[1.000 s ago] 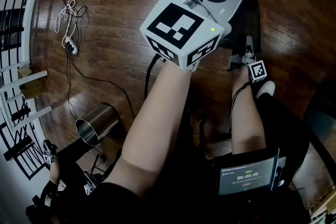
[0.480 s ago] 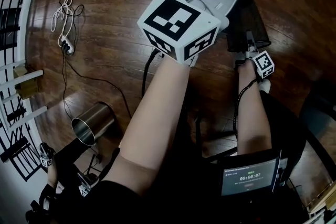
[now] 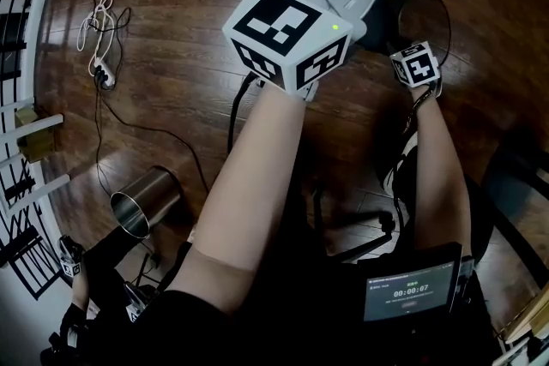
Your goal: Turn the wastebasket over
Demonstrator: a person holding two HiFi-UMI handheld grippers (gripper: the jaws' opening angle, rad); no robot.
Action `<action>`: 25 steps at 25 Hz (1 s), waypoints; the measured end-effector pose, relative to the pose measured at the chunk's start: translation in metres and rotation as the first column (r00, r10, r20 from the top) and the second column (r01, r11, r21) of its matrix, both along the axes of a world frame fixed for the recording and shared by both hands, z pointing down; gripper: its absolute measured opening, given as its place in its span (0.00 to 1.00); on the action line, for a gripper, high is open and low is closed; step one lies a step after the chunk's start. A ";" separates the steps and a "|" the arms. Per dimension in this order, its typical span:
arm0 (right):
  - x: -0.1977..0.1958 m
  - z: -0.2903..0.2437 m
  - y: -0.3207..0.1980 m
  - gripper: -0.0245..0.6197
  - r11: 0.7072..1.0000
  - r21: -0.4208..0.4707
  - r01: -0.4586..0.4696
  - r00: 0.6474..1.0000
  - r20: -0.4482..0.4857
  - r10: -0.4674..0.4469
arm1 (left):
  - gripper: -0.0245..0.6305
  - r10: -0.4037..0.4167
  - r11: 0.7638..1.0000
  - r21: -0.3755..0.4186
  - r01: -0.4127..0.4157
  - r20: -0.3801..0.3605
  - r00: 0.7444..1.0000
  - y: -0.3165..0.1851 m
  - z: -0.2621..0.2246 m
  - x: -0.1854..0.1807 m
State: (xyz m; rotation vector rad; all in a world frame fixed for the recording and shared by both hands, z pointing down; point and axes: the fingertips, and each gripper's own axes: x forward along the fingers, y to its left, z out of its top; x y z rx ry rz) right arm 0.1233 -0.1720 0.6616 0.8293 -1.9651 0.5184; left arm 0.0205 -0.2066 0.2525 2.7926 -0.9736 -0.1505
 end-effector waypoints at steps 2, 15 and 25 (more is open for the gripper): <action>-0.023 0.004 0.015 0.05 0.984 -0.034 0.173 0.979 -0.101 -0.175 | 0.04 -0.002 1.000 0.001 0.002 -0.003 1.000 0.001 -0.003 -0.001; -0.061 0.013 0.060 0.06 0.807 -0.215 0.549 0.763 -0.264 -0.590 | 0.04 -0.007 1.000 0.005 0.008 -0.017 1.000 -0.001 -0.018 -0.003; -0.050 -0.062 0.061 0.17 0.794 -0.184 0.579 0.766 -0.212 -0.607 | 0.04 0.019 1.000 0.007 -0.020 0.017 1.000 0.007 -0.016 -0.007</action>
